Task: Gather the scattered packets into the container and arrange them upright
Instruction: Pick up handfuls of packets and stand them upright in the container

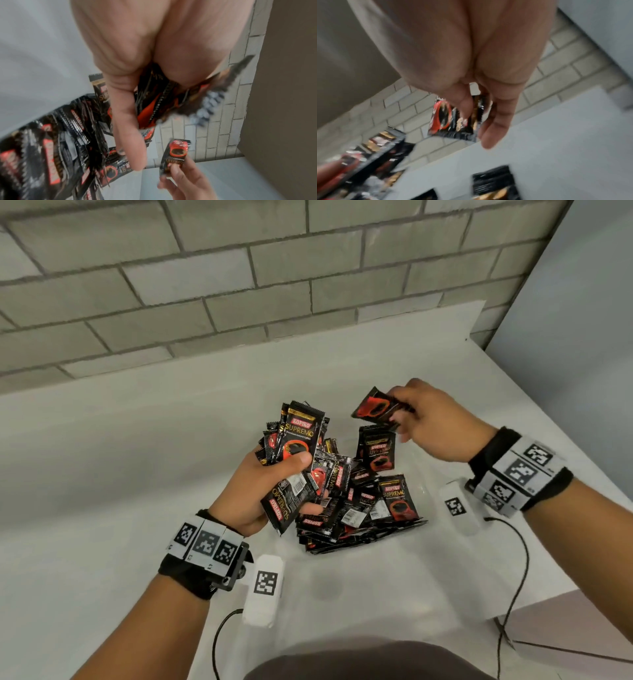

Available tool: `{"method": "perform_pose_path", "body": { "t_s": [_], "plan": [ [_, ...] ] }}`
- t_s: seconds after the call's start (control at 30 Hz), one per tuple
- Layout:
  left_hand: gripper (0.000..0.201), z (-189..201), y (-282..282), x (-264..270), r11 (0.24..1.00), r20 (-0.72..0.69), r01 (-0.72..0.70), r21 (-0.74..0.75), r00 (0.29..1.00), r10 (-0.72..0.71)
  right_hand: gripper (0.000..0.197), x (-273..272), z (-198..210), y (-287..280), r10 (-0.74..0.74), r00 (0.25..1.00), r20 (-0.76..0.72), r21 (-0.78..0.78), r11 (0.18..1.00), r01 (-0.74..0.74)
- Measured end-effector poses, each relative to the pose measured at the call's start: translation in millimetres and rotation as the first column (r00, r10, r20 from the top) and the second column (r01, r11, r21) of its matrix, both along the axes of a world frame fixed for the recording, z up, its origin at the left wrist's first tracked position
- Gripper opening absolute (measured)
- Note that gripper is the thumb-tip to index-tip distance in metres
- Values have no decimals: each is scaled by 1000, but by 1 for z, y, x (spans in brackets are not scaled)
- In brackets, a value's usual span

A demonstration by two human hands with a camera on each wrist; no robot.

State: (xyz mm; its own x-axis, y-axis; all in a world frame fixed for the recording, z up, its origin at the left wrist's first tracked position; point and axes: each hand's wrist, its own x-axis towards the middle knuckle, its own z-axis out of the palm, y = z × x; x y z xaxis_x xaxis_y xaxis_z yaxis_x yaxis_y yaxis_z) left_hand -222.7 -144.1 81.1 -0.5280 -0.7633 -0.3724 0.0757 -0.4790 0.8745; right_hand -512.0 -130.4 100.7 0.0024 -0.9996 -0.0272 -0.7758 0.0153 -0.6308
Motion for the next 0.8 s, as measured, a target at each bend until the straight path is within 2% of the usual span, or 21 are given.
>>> {"method": "perform_pose_path", "body": {
  "t_s": [0.07,0.2,0.37,0.4,0.53,0.67,0.8],
  "plan": [
    [42,-1,-3,4,1000,0,-30,-4,1000,30,28,-16,5,2,-3,991,-136,-21,1000,0],
    [38,-2,-7,10,998,8,-57,-16,998,57,23,-28,12,7,-68,991,-114,-23,998,65],
    [39,-4,-9,12,998,23,-63,-27,998,63,19,-27,15,5,23,998,-63,51,999,-20],
    [39,-4,-9,12,998,27,-60,-29,998,61,17,-26,13,3,53,996,-72,74,996,-48],
    [39,-6,-8,12,998,38,-50,-31,998,51,18,-17,-5,-9,143,953,-266,60,989,-132],
    [37,-7,-8,11,999,42,-40,-34,998,42,16,-11,-22,-17,130,963,-235,98,989,-109],
    [37,-9,-8,10,999,41,-40,-24,998,41,15,-6,-30,-23,157,942,-298,130,984,-123]
  ]
}}
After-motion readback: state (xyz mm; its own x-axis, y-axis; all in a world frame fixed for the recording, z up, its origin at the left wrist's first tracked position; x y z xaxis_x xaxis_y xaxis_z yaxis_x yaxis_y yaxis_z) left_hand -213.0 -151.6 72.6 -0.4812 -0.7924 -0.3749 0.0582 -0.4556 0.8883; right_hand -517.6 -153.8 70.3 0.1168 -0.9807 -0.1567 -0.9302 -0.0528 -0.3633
